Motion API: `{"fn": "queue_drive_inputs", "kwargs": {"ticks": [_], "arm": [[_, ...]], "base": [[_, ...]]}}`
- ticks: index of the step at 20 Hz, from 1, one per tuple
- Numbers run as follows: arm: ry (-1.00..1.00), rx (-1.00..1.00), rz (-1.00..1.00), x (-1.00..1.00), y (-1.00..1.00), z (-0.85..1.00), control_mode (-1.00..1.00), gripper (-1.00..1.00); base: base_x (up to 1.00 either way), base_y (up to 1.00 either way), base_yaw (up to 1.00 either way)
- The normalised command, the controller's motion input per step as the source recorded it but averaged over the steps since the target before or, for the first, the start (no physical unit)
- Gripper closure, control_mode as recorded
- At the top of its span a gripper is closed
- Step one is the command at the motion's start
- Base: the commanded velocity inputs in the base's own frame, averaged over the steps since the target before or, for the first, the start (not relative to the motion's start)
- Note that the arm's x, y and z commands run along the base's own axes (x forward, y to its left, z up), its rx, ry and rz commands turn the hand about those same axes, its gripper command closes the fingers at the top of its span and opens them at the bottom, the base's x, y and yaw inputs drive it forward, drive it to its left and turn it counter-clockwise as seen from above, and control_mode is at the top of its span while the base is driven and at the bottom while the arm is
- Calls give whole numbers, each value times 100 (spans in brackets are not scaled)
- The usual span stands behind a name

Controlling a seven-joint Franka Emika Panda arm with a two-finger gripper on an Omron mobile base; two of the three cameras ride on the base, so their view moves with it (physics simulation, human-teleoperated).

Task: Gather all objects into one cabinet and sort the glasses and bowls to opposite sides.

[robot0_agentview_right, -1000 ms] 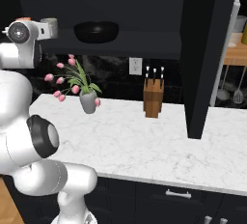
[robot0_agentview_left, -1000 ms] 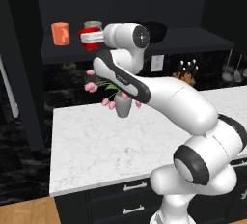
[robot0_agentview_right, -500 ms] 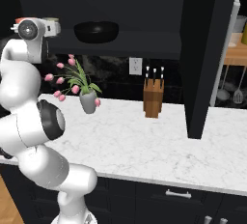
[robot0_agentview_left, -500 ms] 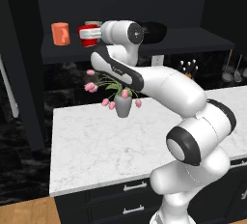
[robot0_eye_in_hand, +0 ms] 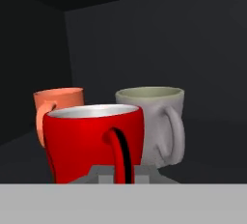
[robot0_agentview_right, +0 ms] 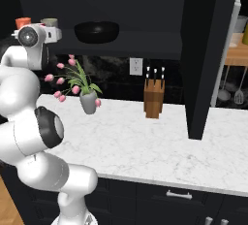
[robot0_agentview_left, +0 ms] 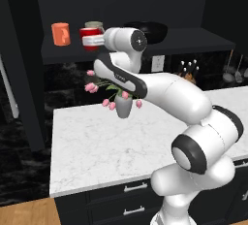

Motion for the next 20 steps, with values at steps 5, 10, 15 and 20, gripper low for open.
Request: {"fn": "queue_drive_inputs", "kwargs": {"ticks": [5,10,15,20], "arm": [[0,0,-3,-5,0,-35,-100,100],[2,0,0,4,4,2,-100,100],[8,0,0,8,26,19,-100,100],[7,0,0,0,32,5,-100,100]], "base": [[0,0,0],[0,0,0],[0,0,0],[0,0,0]]}}
